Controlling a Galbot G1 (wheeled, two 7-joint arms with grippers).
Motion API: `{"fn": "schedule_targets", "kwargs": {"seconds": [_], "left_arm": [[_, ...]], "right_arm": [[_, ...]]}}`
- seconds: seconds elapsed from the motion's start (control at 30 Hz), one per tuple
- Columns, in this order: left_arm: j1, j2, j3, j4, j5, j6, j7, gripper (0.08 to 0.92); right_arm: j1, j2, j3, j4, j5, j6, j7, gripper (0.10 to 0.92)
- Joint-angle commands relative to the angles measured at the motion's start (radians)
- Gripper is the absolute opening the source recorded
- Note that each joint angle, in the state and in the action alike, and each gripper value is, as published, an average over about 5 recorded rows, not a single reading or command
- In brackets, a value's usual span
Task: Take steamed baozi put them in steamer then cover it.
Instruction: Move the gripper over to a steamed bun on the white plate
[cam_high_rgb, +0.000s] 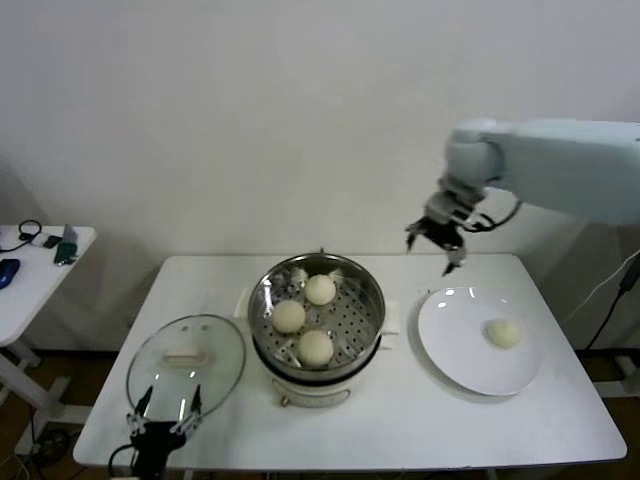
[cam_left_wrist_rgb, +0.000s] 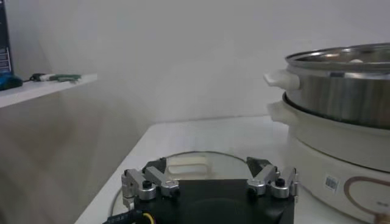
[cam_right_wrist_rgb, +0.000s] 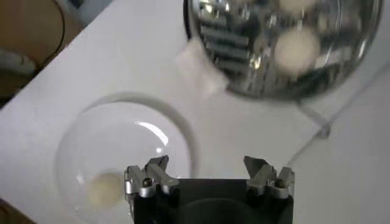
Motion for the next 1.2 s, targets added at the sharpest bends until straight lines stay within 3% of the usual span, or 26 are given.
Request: {"fn": "schedule_targets", "kwargs": {"seconds": [0.03,0.23,0.5,0.9,1.2], "left_arm": [[-0.001,0.001,-0.003,0.000,0.001,0.002,0.001,0.823],[0.010,0.001,-0.008,0.005,0.007,0.001,0.001,0.823],[0.026,-0.006,-0.015,0.005,0.012,-0.003,-0.001,0.823],[0.039,-0.012,-0.026,0.009,0.005,-0.009,-0.010,0.823],[0.039,-0.012,-0.026,0.005,0.005,-0.008,-0.010,0.823]], "right_arm": [[-0.164,-0.293,0.003,-0.131,-0.055,-0.109,0.006,0.823],[-0.431,-0.307,0.236,-0.256,-0.188,-0.101,0.034,0.823],[-0.619,-0.222,0.414,-0.373,-0.249,-0.089,0.062,0.823],[-0.723,-0.142,0.488,-0.423,-0.290,-0.110,0.080,0.818],[-0.768,-0.127,0.543,-0.449,-0.310,-0.112,0.110,0.758]]}}
